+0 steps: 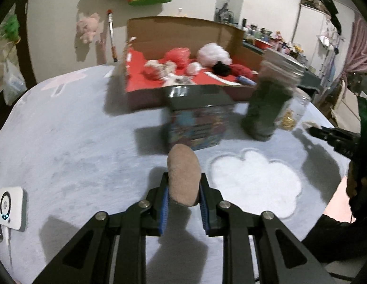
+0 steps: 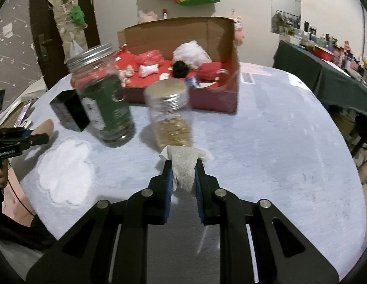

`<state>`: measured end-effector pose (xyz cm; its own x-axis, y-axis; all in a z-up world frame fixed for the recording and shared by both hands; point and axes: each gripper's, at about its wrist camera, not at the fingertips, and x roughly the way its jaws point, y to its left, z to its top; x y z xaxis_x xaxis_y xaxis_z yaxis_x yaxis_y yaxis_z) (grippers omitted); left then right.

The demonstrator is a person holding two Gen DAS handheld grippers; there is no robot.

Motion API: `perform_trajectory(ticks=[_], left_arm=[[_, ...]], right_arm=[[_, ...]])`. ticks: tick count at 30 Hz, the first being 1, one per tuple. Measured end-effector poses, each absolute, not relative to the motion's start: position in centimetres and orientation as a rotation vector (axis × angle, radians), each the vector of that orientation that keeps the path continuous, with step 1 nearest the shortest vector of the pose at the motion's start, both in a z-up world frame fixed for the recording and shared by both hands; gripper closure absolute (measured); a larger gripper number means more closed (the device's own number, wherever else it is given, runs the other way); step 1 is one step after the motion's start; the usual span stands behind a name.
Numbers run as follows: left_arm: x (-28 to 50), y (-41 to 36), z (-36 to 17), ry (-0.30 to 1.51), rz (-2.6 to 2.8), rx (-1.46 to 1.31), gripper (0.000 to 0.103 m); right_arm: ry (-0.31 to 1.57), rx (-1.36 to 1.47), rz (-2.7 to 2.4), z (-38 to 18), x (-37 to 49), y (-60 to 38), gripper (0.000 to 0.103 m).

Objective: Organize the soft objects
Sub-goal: 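Lift and carry the beige puff and white sachet over the cardboard box with both grippers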

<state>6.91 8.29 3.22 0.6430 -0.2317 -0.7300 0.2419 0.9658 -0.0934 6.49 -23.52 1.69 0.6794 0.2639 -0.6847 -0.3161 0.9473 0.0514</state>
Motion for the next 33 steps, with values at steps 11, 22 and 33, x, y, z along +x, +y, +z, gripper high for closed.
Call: perform_trajectory(ticks=[11, 22, 33], left_arm=[[10.2, 11.4, 3.1, 0.811, -0.300, 0.043, 0.080], [13.2, 11.9, 3.5, 0.816, -0.383, 0.110, 0.080], [15.8, 11.6, 6.5, 0.798, -0.472, 0.180, 0.080]], right_arm=[[0.775, -0.190, 0.336, 2.0, 9.8, -24.7, 0.086], [0.808, -0.295, 0.414, 1.7, 12.7, -24.3, 0.086], [0.809, -0.306, 0.489, 3.5, 14.6, -24.1, 0.086]])
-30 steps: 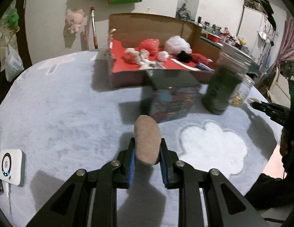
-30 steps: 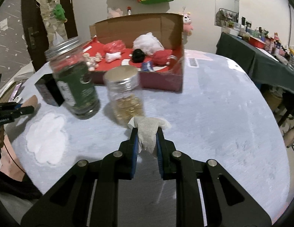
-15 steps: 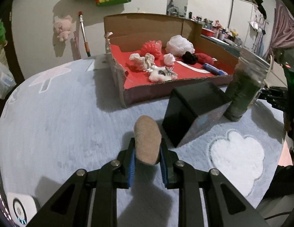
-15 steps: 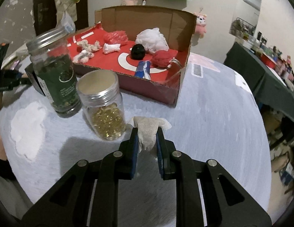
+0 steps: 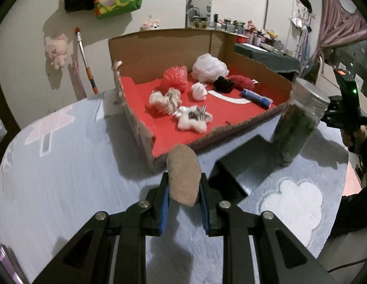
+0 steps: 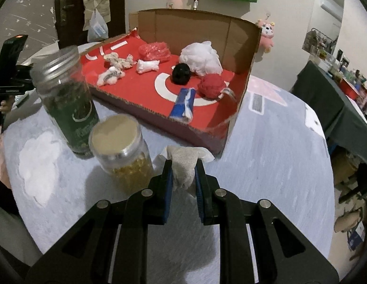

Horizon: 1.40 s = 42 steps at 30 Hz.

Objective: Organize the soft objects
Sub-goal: 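Lift and carry the beige puff and white sachet over the cardboard box with both grippers, then lower the beige puff and white sachet onto the box floor with both grippers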

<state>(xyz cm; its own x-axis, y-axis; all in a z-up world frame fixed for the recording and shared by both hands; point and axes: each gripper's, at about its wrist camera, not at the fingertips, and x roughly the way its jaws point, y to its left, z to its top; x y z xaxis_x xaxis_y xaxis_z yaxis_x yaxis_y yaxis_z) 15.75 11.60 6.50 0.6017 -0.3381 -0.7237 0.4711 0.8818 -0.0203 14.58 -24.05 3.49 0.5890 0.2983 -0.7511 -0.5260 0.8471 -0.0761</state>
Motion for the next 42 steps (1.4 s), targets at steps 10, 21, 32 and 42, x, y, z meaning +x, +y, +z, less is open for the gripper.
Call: perform_trajectory(ticks=[10, 21, 32, 42], left_arm=[[19.4, 9.8, 9.6, 0.810, -0.581, 0.176, 0.079], [24.7, 3.6, 10.2, 0.923, -0.672, 0.175, 0.077], [29.9, -2.1, 7.3, 1.116, -0.679, 0.245, 0.076], [32.5, -4.0, 5.2, 1.204, -0.657, 0.300, 0.071]], right_arm=[[0.821, -0.263, 0.554, 5.9, 17.1, -23.6, 0.086], [0.918, -0.141, 0.685, 7.5, 22.8, -20.7, 0.086], [1.150, -0.127, 0.699, 4.9, 29.9, -15.4, 0.086], [1.307, -0.117, 0.660, 2.2, 32.9, -14.2, 0.086]])
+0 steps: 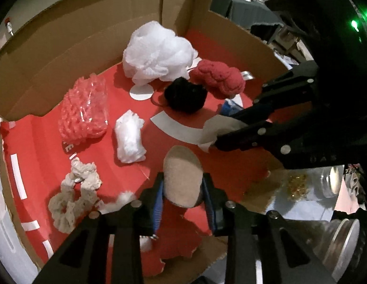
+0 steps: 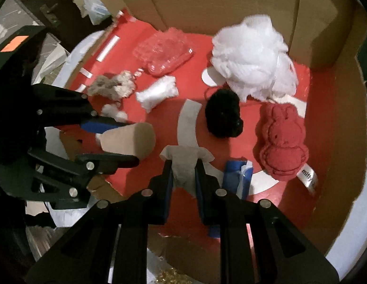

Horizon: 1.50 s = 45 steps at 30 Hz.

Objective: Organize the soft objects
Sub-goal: 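Lower the beige puff and white sachet onto the box floor with both grippers, then open both grippers to release the puff and sachet in the box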

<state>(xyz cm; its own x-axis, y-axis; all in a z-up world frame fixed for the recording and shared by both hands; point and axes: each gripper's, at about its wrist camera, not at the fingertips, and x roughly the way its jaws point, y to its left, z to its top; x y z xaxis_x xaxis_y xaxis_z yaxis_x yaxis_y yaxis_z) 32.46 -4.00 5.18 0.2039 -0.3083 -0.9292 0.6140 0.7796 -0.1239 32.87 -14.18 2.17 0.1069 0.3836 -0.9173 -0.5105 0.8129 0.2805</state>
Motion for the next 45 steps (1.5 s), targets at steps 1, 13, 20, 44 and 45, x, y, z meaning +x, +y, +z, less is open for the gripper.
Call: perform_trajectory(ticks=[1, 13, 20, 44, 45], left_arm=[[32.6, -4.1, 4.9, 1.212, -0.654, 0.302, 0.071], [32.9, -4.3, 4.0, 1.222, -0.638, 0.313, 0.064], [33.1, -4.9, 3.6, 1.213, -0.638, 0.312, 0.057], [28.2, -0.9, 8.7, 1.065, -0.559, 0.169, 0.033], [28.1, -0.7, 8.8, 1.061, -0.549, 0.158, 0.033]], right_arm=[[1.319, -0.114, 0.649, 1.9, 33.1, -14.2, 0.086], [1.352, -0.124, 0.638, 1.4, 33.4, -14.1, 0.084], [1.350, -0.123, 0.639, 1.2, 33.3, -13.4, 0.083], [1.243, -0.090, 0.544, 4.3, 30.4, -13.3, 0.028], [1.218, -0.096, 0.537, 4.7, 30.1, -13.4, 0.028]])
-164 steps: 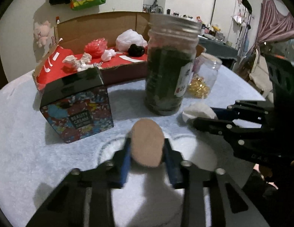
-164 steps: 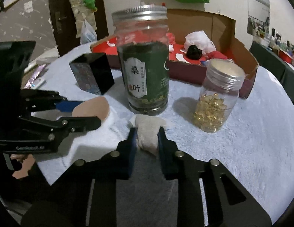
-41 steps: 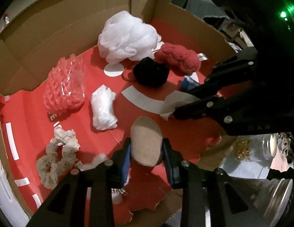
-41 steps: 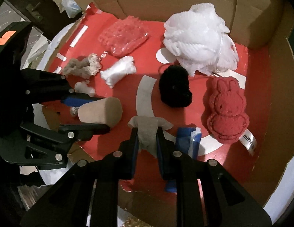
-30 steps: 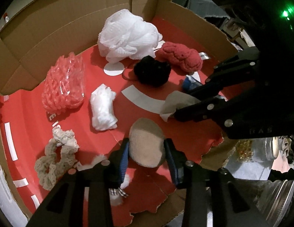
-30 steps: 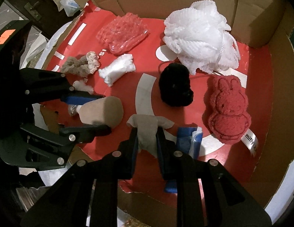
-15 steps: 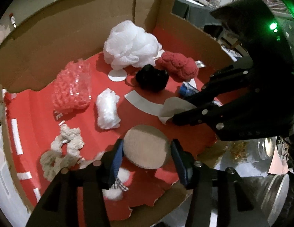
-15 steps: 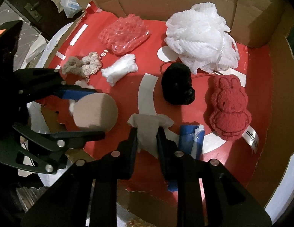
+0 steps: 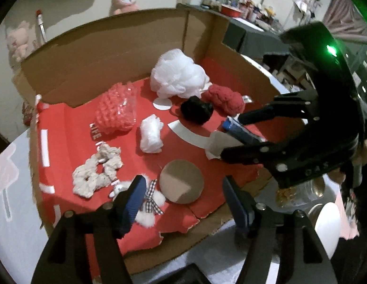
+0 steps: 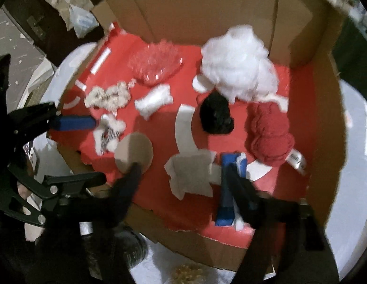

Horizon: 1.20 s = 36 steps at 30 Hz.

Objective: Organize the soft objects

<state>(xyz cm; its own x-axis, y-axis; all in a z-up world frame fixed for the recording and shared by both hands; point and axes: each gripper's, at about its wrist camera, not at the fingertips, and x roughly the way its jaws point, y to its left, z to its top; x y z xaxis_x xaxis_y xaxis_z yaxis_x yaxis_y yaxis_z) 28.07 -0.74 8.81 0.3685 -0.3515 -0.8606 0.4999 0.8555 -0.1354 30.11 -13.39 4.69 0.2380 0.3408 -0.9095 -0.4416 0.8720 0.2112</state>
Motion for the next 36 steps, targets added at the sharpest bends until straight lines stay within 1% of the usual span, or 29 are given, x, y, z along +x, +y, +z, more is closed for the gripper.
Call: perform_trajectory(ticks=[3, 5, 7, 8, 12, 16, 26, 36], left_arm=[[27.5, -0.2, 9.3, 1.048, -0.516, 0.121, 0.032], [27.1, 0.3, 9.6, 1.035, -0.489, 0.088, 0.027], [26.7, 0.7, 9.9, 1.019, -0.451, 0.062, 0.019], [26.4, 0.9, 10.0, 1.009, -0.429, 0.053, 0.018], [25.6, 1.2, 10.3, 0.975, -0.354, 0.033, 0.008], [25.4, 1.8, 9.8, 0.972, -0.270, 0.000, 0.004], [25.8, 2.1, 6.9, 1.028, -0.179, -0.023, 0.003], [26.1, 2.1, 6.2, 1.038, -0.152, -0.020, 0.003]], right_arm=[[1.182, -0.080, 0.512, 5.9, 29.5, -14.0, 0.028], [1.164, -0.067, 0.498, 6.8, 29.0, -14.5, 0.028], [1.145, -0.076, 0.463, 7.6, 28.4, -14.8, 0.028], [1.132, -0.082, 0.433, 8.0, 27.8, -14.9, 0.028], [1.096, -0.071, 0.312, 8.7, 26.3, -15.6, 0.028], [1.091, -0.042, 0.225, 8.2, 25.5, -16.6, 0.027], [1.114, 0.007, 0.175, 5.4, 25.0, -17.3, 0.027], [1.099, -0.021, 0.157, 4.5, 25.2, -16.9, 0.027]])
